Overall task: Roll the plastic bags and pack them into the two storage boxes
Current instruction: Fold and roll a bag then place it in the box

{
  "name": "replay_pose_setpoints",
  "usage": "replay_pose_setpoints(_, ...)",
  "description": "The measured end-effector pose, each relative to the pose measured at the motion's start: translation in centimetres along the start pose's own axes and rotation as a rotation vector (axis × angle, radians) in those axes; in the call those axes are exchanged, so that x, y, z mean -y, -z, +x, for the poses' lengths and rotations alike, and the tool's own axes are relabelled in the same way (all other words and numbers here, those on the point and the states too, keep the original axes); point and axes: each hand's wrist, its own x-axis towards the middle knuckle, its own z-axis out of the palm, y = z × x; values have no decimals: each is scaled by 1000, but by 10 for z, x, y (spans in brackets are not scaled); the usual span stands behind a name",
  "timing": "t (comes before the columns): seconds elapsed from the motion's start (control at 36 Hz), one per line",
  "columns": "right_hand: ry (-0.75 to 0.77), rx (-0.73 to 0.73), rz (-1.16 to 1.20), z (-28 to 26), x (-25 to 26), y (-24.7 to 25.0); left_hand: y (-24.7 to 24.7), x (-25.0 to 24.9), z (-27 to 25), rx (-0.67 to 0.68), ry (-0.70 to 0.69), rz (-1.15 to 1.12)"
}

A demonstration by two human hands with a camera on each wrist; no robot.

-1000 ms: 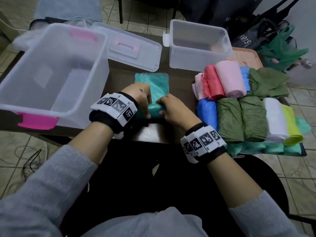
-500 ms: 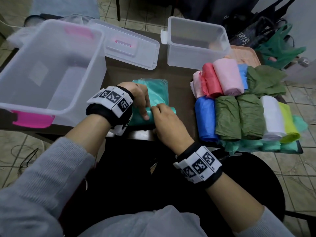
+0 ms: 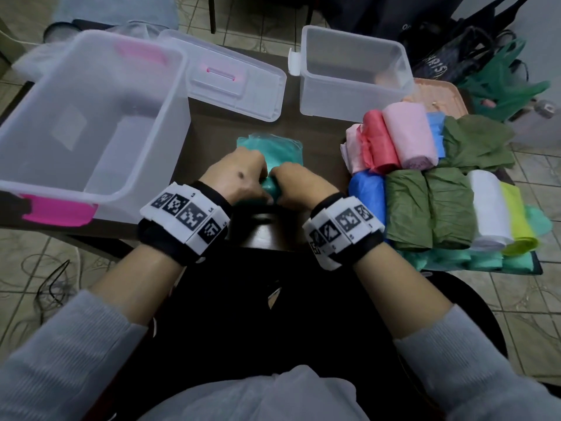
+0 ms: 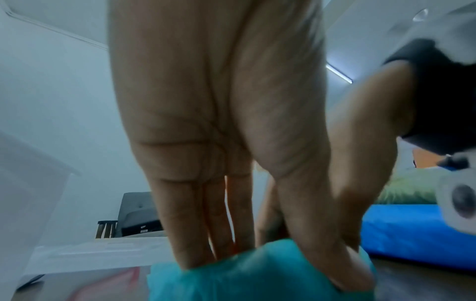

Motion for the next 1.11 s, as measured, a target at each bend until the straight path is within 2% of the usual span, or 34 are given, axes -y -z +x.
replay_pose_setpoints(0.17,9,106,77,10,-10,14,1,-2,0,-15,-3,91)
replay_pose_setpoints(0.28,31,87,168,9,-15,14,10,0,7,26,16,31)
replay_pose_setpoints(0.39,35,-117,194,2,-20,5,18,3,19,88,38,-13)
replay_pose_setpoints(0.5,70,-292,25,-11,-12,-11,24,5,28,155,37,8)
replay_pose_setpoints(0.64,35,-330,-129,-34,7,-33,31,3,28,320,2,78)
replay_pose_setpoints(0.72,-48,-434,-184,-47,22,-50,23,1,26,428,-4,116)
replay_pose_setpoints(0.86,-57,-520,-193,-56,21,-64,12,5,21,457,-11,71)
replay_pose_setpoints(0.92,-16,-442,-160,-55,18,-54,13,7,18,411,-12,30)
replay_pose_setpoints(0.97,22,-248,-140,-54,14,-41,14,7,15,322,-17,-4)
replay_pose_setpoints(1.0,25,-201,-113,-51,11,-36,14,7,13,266,-22,-17)
replay_pose_setpoints(1.11,-28,-50,3,-35,5,-17,12,7,2,90,-71,-83)
